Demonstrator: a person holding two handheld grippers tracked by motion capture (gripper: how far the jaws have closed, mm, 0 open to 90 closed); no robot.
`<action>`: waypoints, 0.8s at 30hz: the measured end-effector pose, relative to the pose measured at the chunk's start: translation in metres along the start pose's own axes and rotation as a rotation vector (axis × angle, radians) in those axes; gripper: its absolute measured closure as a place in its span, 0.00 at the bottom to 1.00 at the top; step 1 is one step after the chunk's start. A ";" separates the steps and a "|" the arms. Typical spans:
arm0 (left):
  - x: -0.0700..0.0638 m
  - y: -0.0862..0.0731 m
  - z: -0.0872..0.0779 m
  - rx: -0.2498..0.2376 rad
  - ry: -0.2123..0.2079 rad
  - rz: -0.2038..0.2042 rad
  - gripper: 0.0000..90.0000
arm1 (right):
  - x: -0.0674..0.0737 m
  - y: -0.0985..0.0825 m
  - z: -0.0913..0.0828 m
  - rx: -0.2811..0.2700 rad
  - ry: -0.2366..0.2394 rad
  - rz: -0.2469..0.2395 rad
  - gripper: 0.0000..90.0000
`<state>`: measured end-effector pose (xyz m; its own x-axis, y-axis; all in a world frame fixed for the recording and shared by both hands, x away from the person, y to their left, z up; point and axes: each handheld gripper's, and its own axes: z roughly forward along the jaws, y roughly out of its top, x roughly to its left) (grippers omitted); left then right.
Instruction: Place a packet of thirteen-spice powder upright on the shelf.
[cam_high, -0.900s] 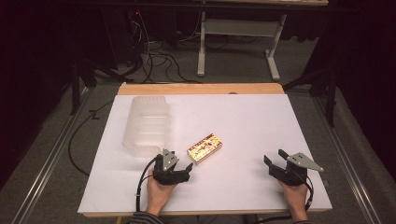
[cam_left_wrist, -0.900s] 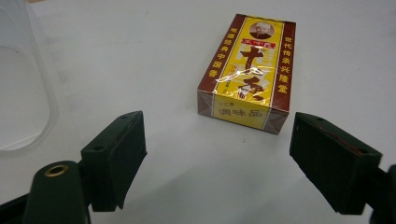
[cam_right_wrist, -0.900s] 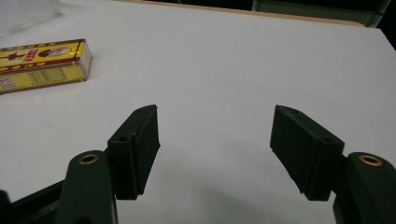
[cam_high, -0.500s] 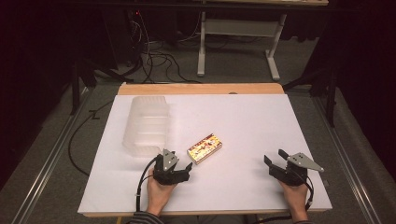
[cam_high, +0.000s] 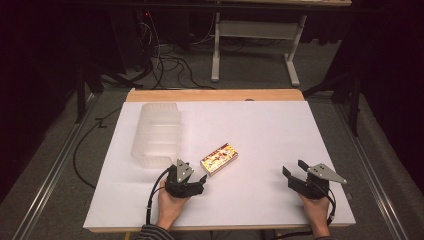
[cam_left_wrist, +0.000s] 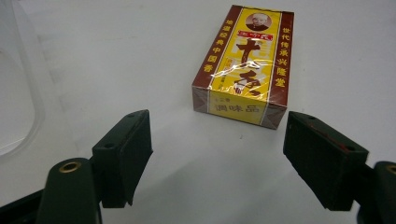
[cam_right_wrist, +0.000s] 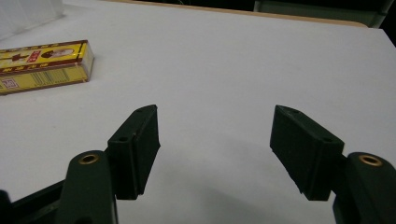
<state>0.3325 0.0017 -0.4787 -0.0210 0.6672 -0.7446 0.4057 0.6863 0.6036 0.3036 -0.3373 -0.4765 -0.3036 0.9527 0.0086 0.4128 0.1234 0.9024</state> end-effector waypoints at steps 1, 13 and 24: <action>0.000 0.000 0.000 0.002 -0.002 -0.001 0.27 | 0.000 0.000 0.000 -0.001 0.001 -0.002 0.37; -0.004 0.000 -0.004 0.020 -0.019 -0.009 0.29 | 0.000 0.000 0.000 0.000 0.000 -0.002 0.37; -0.008 -0.003 -0.008 0.055 -0.047 0.001 0.34 | 0.000 0.000 -0.001 -0.009 0.001 -0.002 0.37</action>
<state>0.3238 -0.0035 -0.4719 0.0222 0.6525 -0.7575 0.4550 0.6680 0.5888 0.3029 -0.3375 -0.4766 -0.3057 0.9521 0.0069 0.4046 0.1234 0.9061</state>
